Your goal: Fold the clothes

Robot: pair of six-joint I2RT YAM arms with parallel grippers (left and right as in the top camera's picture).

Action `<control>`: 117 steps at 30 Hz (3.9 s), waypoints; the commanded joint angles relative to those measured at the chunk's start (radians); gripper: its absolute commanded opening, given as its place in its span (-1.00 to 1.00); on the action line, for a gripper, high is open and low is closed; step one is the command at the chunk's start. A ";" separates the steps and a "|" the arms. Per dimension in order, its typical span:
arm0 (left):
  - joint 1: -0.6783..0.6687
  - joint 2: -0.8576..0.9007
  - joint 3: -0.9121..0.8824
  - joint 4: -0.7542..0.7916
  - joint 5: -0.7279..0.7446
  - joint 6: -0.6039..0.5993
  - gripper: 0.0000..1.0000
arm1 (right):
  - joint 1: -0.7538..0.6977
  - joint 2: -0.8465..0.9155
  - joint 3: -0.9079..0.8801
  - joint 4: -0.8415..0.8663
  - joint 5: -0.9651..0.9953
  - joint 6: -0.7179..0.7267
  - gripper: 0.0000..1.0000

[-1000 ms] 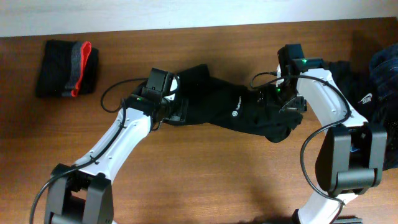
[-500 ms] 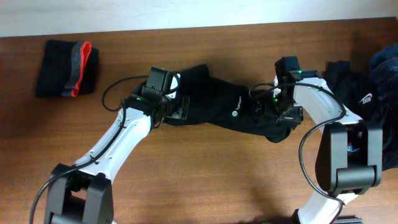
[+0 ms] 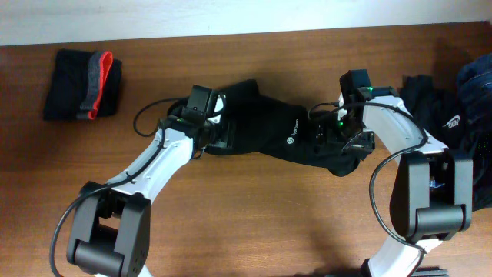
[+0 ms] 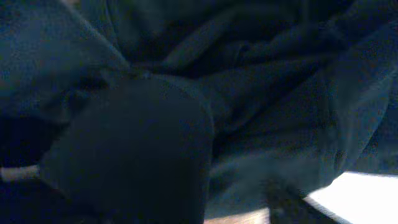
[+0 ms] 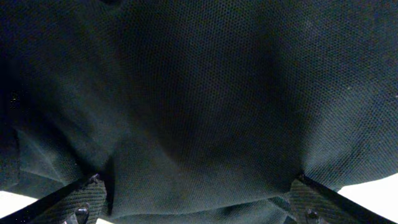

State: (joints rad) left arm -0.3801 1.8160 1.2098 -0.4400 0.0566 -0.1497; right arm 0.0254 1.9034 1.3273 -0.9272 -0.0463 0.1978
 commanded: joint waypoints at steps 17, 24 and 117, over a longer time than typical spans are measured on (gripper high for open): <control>0.026 0.016 0.016 0.042 -0.079 0.025 -0.99 | -0.006 0.007 -0.006 0.039 0.013 -0.011 -0.02; 0.072 0.016 0.047 0.020 -0.079 0.069 -1.00 | -0.006 0.007 -0.017 0.072 0.017 -0.011 -0.37; -0.145 0.319 0.365 -0.098 -0.090 0.177 -0.36 | -0.139 0.003 0.152 -0.087 -0.014 -0.054 0.97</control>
State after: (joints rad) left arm -0.5251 2.1265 1.5803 -0.5438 -0.0055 0.0078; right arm -0.1108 1.9144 1.4845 -1.0138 -0.0513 0.1356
